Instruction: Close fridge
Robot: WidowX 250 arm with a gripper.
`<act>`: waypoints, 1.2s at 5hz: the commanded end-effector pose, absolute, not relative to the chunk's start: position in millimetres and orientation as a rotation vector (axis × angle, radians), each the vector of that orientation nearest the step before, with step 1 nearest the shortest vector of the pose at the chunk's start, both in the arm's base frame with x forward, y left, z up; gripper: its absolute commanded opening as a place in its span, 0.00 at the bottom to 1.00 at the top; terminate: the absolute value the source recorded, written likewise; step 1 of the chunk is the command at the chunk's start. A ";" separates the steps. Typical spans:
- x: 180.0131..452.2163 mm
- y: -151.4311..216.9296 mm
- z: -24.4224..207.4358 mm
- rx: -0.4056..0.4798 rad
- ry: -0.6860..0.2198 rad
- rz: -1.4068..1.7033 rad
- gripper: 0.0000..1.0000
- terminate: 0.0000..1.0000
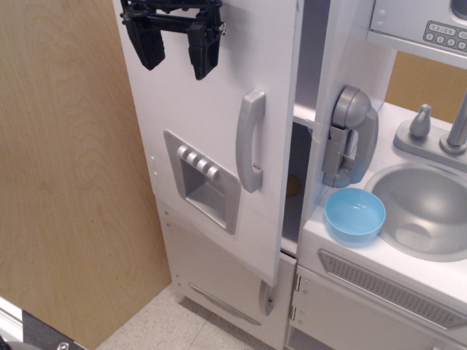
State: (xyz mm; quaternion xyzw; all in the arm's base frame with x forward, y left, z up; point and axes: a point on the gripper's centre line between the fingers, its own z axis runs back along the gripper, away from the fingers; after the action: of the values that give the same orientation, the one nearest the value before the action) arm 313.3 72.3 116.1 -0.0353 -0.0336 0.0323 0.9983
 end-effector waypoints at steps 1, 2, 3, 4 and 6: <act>334.5 75.7 124.9 -0.018 -0.141 0.112 1.00 0.00; 341.5 76.5 127.7 -0.021 -0.156 0.124 1.00 0.00; 348.6 76.9 126.9 -0.012 -0.163 0.137 1.00 0.00; 353.3 77.6 128.2 -0.019 -0.177 0.149 1.00 0.00; 353.3 74.6 126.1 -0.009 -0.195 0.131 1.00 0.00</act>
State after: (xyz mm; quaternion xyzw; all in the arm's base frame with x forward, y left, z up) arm 347.3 72.1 106.9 -0.0092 -0.0699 0.0676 0.9952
